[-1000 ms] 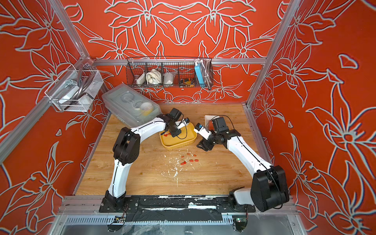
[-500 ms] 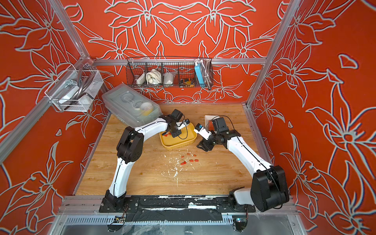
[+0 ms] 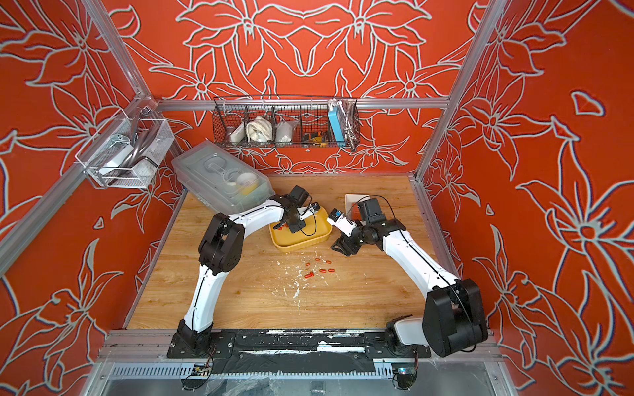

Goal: Take the screw protection sleeves out of the storage box
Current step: Pick up the screw protection sleeve from the storage box.

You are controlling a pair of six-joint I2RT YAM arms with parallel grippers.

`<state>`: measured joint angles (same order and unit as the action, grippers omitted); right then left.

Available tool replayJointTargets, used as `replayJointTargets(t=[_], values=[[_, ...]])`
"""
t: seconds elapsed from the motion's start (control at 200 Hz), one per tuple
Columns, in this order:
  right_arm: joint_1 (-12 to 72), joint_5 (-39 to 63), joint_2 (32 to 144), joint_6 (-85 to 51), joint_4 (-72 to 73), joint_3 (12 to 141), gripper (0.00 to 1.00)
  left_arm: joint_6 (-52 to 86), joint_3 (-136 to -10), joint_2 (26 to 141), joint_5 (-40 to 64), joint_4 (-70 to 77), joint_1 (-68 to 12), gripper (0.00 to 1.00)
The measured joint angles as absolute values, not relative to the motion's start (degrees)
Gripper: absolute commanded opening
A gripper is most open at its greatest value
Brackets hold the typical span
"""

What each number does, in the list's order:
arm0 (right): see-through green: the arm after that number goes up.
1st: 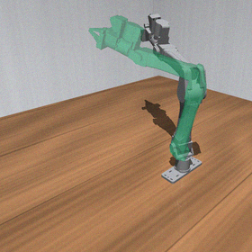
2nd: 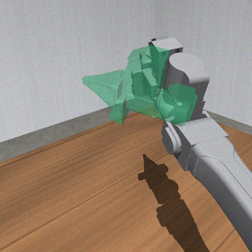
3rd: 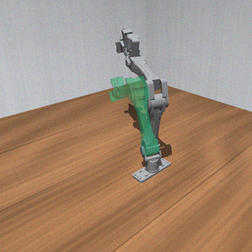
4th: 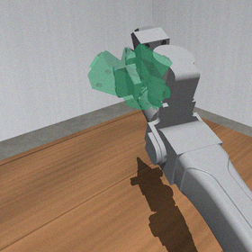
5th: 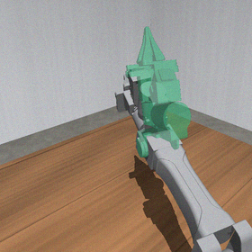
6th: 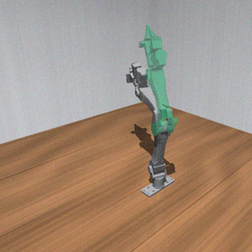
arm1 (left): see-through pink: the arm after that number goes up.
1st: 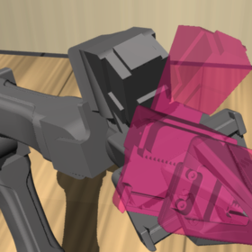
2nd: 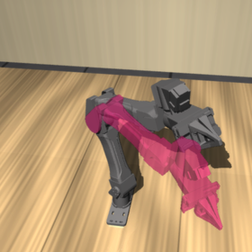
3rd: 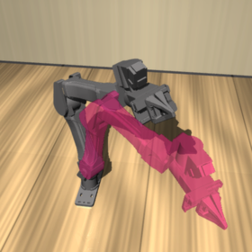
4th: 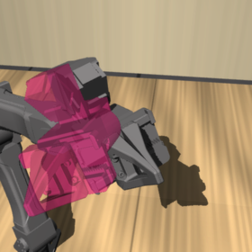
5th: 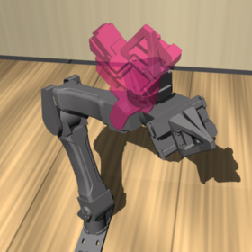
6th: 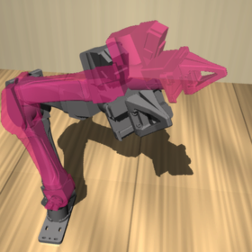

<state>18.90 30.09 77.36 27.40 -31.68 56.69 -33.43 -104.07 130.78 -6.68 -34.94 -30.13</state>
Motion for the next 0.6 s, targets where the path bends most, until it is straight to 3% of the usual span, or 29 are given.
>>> replayJointTargets(t=[0.26,0.6], values=[[18.7,30.1,77.3,27.4,-31.6,56.4,0.68,-33.0,-104.1,130.8,-3.9,-35.6,-30.1,0.1],[18.6,30.1,77.2,27.4,-31.6,56.3,0.68,-31.3,-104.1,128.1,2.6,-38.9,-30.1,0.13]])
